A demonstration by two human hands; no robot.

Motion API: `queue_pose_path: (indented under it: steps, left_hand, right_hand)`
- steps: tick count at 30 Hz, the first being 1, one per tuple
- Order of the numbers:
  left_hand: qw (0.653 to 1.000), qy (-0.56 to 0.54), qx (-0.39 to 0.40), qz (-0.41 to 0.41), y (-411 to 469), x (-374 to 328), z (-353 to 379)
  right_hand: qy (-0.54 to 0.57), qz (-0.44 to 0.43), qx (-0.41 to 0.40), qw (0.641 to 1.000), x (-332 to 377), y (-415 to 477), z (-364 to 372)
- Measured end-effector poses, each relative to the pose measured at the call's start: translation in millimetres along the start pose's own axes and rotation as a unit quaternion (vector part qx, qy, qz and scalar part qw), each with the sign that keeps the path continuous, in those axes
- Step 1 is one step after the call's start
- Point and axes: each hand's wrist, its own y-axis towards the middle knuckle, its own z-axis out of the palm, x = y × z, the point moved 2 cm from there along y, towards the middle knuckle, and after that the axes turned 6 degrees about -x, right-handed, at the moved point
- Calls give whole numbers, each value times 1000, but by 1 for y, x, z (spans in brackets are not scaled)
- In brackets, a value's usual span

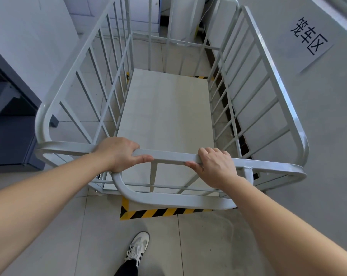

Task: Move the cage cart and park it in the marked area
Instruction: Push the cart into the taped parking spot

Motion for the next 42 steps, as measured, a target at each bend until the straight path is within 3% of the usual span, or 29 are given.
queue_pose_path:
  steps: [12,16,22,26,29,32,39,42]
  left_hand:
    - [999,16,10,-26,5,0,-5]
    - [999,24,-23,-30,2,-3,-4]
    - [997,2,-2,-83,-1,-12,-6]
    - [994,69,-55,-64,-10,-33,-18]
    - [979,153,-137,5,-24,-47,-21]
    - [971,142,-190,35,-38,-59,-27]
    - [999,-25,-21,21,-59,-73,1]
    - [998,-38,43,10,-60,-70,7]
  right_hand:
    - [43,57,67,995,3,7,-8]
    - [169,66,-18,983,10,-12,-18]
    - [153,77,-41,984,9,-51,-27]
    - [131,66,-57,987,8,-61,-35]
    - [127,63,-13,990,8,-68,-32]
    - [131,72,49,988,5,-74,-24]
    - [128,61,136,981,5,-88,-20]
    - [135,44,163,976,4,-84,-22]
